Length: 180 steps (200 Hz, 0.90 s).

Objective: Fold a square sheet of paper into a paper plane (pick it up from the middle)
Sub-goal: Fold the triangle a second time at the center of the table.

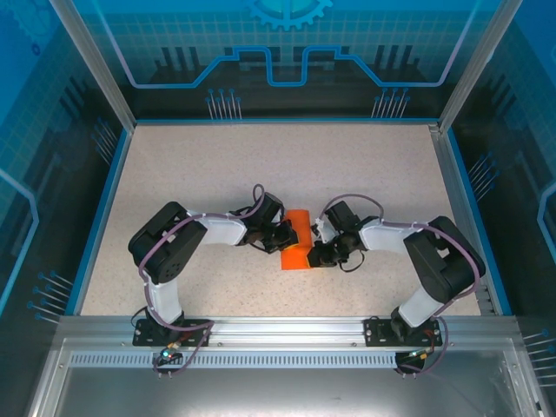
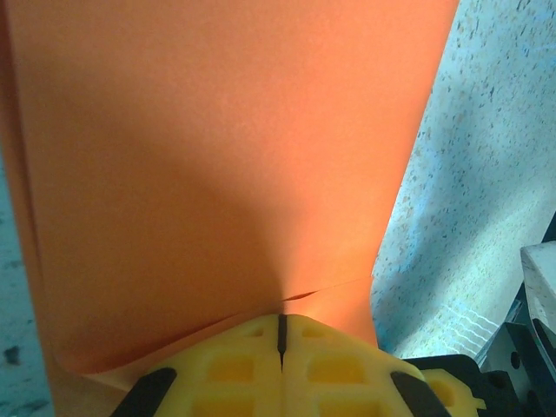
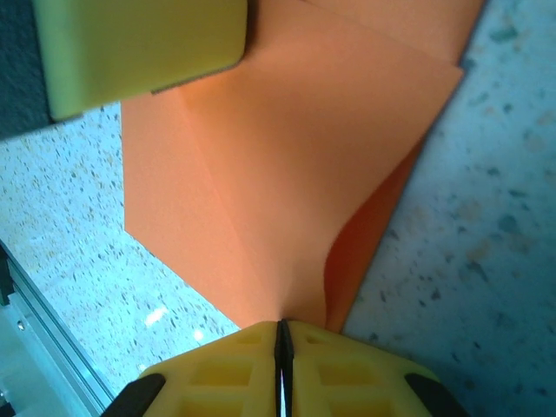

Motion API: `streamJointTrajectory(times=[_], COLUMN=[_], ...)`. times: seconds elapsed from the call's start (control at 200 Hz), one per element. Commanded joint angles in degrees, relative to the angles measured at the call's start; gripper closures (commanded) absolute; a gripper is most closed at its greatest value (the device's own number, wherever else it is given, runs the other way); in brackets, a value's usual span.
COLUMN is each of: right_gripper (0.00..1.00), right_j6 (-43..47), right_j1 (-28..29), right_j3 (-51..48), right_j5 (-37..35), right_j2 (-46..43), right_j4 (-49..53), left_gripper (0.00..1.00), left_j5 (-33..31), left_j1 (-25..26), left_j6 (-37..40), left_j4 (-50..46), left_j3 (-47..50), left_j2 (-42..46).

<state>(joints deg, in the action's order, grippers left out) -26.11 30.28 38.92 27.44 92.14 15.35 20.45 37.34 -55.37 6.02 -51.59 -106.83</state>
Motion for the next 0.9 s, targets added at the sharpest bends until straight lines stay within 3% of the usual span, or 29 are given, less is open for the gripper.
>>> streamJointTrajectory(times=[0.0, 0.425, 0.585, 0.895], right_gripper=[0.89, 0.84, 0.83, 0.84], right_j6=[-2.01, -1.45, -1.49, -0.47], right_j1=[-1.45, -2.40, 0.29, 1.51], right_j3=[-3.46, -0.28, 4.69, 7.71], right_j5=[-2.04, 5.66, 7.19, 1.15], right_j2=[-1.24, -10.49, -5.07, 5.16], right_j4=[9.04, 5.49, 3.93, 4.51], left_gripper=[0.95, 0.95, 0.94, 0.90], left_j5=[-3.38, -2.69, -2.52, -2.12], left_j1=[-0.16, -0.21, -0.23, -0.17], left_j6=[1.38, 1.53, 1.33, 1.18], left_j4=[-4.29, -4.15, -4.02, -2.76], left_j3=[0.42, -0.17, -0.71, -0.88], left_j2=[-2.60, -2.47, -2.42, -1.10])
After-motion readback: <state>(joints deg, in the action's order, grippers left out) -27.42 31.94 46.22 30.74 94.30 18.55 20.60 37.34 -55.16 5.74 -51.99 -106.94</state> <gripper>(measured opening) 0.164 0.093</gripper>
